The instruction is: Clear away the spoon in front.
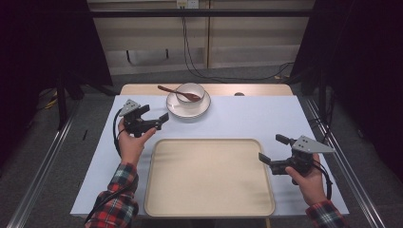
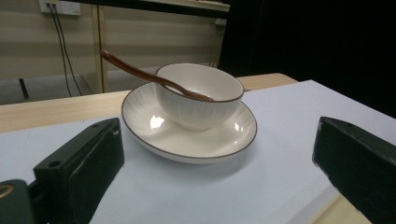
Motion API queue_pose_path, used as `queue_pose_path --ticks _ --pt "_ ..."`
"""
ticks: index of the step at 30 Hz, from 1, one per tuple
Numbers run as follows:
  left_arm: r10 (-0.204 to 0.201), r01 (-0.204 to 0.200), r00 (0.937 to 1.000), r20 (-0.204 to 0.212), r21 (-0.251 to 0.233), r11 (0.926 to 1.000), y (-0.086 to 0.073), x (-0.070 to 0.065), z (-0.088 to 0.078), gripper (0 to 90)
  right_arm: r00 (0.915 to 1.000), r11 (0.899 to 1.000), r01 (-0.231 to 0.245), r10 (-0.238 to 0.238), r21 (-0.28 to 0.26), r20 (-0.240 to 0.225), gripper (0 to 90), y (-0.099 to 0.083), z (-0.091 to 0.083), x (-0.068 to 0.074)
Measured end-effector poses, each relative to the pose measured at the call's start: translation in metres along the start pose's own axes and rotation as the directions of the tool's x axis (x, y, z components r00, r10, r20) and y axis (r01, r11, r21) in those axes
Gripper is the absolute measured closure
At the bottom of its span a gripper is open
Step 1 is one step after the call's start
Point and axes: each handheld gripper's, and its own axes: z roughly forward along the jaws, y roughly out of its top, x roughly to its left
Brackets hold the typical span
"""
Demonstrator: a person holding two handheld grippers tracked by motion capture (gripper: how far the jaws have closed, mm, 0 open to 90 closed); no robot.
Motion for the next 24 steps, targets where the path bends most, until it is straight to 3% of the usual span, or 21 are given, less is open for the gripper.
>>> queue_pose_path --ticks 9,24 --pt "-0.042 0.042 0.9985 -0.036 -0.006 0.9991 0.004 0.008 0.019 2.1 1.0 1.0 0.004 -0.004 0.0 -0.006 3.2 0.0 0.001 0.001" --pt "-0.054 0.054 0.9946 -0.089 -0.002 0.9985 0.005 0.015 0.042 4.6 0.9998 1.0 0.021 -0.021 0.0 -0.004 3.5 0.001 0.002 0.002"
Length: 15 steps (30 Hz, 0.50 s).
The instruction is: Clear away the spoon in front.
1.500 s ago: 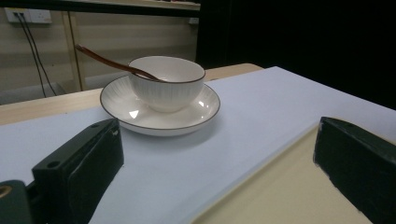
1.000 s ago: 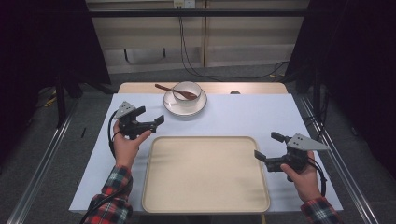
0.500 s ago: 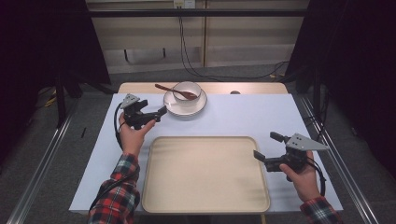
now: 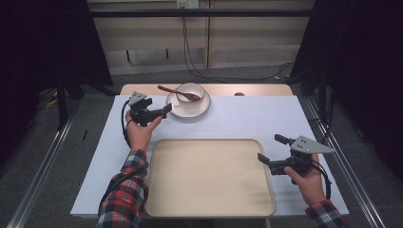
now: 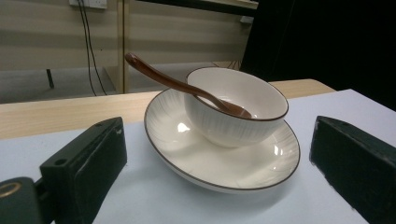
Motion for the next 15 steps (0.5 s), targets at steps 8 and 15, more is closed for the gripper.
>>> queue_pose_path --ticks 8,15 --pt "-0.019 0.019 0.9997 -0.014 -0.003 0.9998 -0.002 0.004 0.013 13.0 1.0 1.0 0.003 -0.003 -0.004 -0.009 3.6 0.0 0.0 -0.001" --pt "-0.027 0.028 0.9989 -0.039 0.008 0.9996 -0.001 0.005 0.027 18.6 1.0 1.0 -0.005 0.005 -0.006 0.0 3.9 0.0 0.0 -0.001"
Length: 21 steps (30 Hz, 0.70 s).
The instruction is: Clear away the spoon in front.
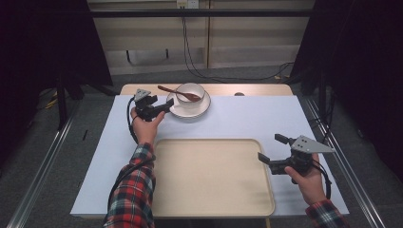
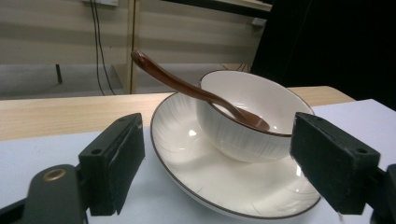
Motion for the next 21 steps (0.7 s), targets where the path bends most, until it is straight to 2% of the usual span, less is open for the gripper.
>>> queue_pose_path --ticks 4,12,13,18,21 --pt "-0.028 0.028 0.9996 -0.008 -0.008 0.9996 0.001 0.001 0.007 20.0 0.9997 1.0 0.007 -0.007 0.0 -0.023 3.9 0.0 0.0 -0.001" --pt "-0.044 0.043 0.9988 -0.022 -0.005 0.999 0.002 0.008 0.02 22.6 0.9999 1.0 0.003 -0.003 -0.001 -0.014 4.2 0.0 0.001 0.0" --pt "-0.044 0.044 0.9984 -0.036 0.002 0.999 0.002 0.008 0.022 22.7 1.0 1.0 -0.003 0.003 -0.003 -0.008 4.2 0.0 0.002 0.0" --pt "-0.082 0.081 0.9963 -0.025 -0.029 0.9963 0.003 0.008 0.029 26.3 0.9998 1.0 -0.003 0.003 0.002 -0.018 4.2 0.0 0.002 -0.001" --pt "-0.077 0.077 0.9966 -0.03 -0.023 0.9968 0.004 0.007 0.033 28.9 0.9999 1.0 -0.008 0.008 0.002 -0.014 4.2 0.0 0.003 -0.001"
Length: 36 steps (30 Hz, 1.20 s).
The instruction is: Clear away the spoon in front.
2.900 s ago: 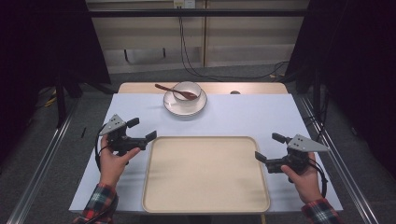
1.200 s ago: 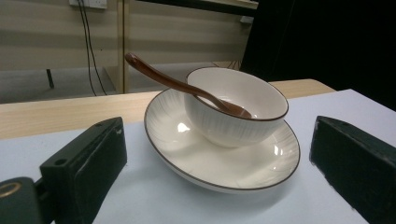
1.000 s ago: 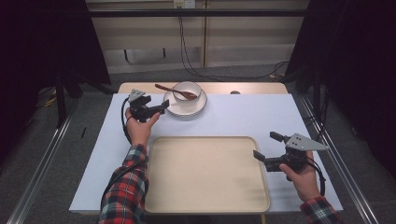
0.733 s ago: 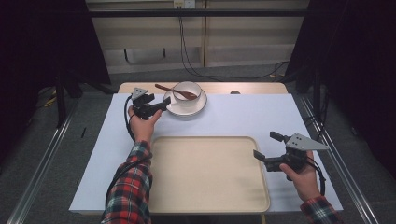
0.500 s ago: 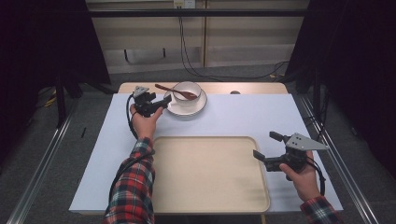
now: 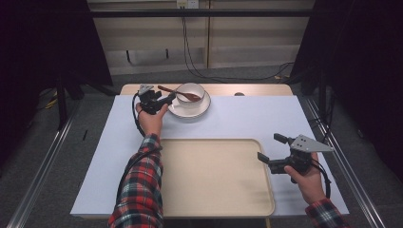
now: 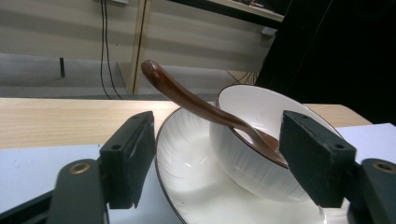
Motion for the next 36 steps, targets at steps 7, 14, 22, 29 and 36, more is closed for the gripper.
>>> queue_pose_path --ticks 7,14,22,29,36 --pt "-0.057 0.057 0.9983 0.013 -0.013 0.9983 -0.002 0.002 0.005 37.9 0.9998 1.0 0.007 -0.007 0.0 -0.018 4.3 0.001 0.0 -0.001" --pt "-0.073 0.073 0.9972 0.017 -0.019 0.9971 -0.002 0.003 0.009 49.5 0.9999 1.0 0.011 -0.011 -0.01 0.003 4.3 0.003 0.001 0.001" --pt "-0.115 0.116 0.993 0.024 -0.036 0.9926 -0.001 0.0 0.014 57.0 0.9999 1.0 0.014 -0.014 -0.011 -0.007 4.3 0.003 0.002 0.001" --pt "-0.124 0.126 0.9913 0.045 -0.061 0.9901 0.002 -0.001 0.012 63.3 0.9997 1.0 0.015 -0.015 -0.012 -0.019 4.3 0.003 0.002 0.0" --pt "-0.136 0.14 0.9893 0.054 -0.086 0.9864 0.003 -0.002 0.012 65.1 0.9997 1.0 0.018 -0.019 -0.013 -0.013 4.3 0.003 0.002 0.001"
